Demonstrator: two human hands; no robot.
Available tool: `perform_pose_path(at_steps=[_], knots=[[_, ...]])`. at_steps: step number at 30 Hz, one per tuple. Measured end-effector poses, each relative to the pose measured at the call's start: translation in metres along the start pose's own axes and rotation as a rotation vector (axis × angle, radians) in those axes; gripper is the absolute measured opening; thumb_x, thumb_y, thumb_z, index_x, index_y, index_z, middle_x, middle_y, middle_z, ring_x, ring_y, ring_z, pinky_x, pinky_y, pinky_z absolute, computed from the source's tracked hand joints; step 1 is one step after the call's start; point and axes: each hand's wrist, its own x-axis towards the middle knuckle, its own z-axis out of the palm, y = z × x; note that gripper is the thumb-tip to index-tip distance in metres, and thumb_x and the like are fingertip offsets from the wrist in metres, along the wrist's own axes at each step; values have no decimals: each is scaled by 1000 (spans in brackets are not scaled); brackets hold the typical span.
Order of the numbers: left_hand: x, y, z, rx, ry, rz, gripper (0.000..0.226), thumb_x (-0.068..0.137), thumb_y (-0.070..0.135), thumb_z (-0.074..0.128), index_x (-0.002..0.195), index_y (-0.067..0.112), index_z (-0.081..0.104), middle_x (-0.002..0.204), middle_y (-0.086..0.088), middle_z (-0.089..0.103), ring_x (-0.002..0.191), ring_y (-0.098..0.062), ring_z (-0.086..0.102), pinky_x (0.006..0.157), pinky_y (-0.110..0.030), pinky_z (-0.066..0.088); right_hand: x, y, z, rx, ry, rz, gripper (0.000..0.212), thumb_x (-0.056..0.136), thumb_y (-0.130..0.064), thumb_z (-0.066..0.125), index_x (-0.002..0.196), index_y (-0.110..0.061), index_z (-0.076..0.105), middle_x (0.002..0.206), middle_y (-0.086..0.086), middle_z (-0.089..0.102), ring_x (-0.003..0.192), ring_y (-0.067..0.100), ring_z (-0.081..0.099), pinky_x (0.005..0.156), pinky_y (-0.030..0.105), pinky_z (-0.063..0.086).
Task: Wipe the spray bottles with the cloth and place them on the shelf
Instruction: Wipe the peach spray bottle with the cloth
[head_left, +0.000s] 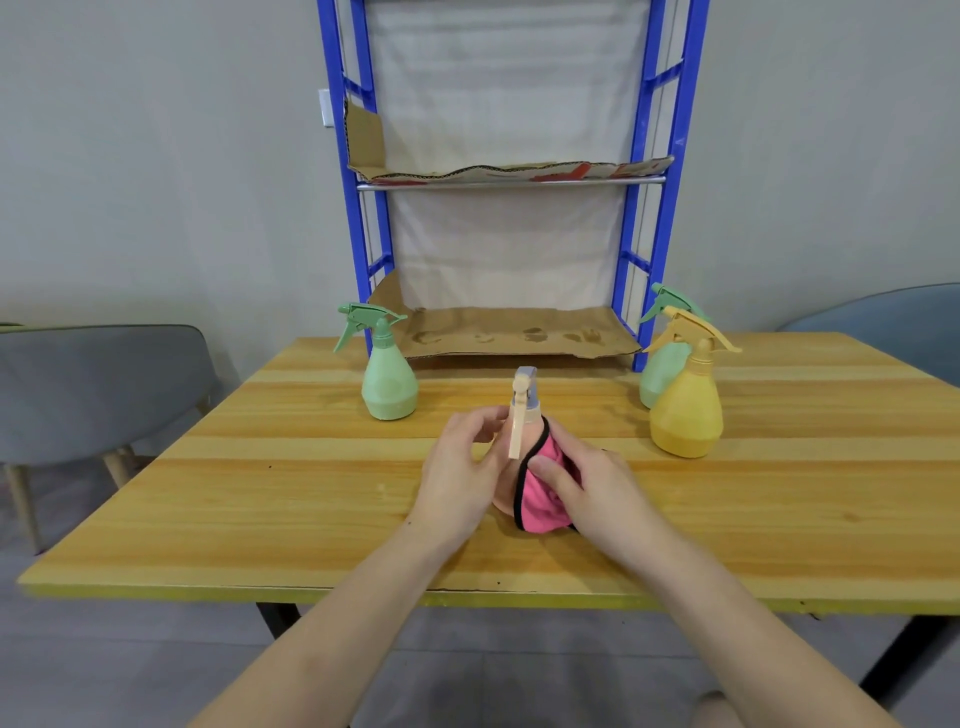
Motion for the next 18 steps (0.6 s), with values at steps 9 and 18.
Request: perform_pose_path(at_steps=[9,18], knots=[[-6,5,3,-137,-20,-32,8,101,42,63,107,45,68,112,8,68,108,0,60,95,-26,48,5,-6,-4,60,17,-46,60,102,-36,59,156,-45,36,128,-15,70,114,16,64,100,36,49],[-3,-2,9,-170,25,-120,13,103,28,62,111,38,59,121,5,61,116,-10,61,100,-32,50,-3,6,-6,-89,-60,52,55,105,-45,53,157,-33,42,128,-1,72,117,24,63,91,31,46]])
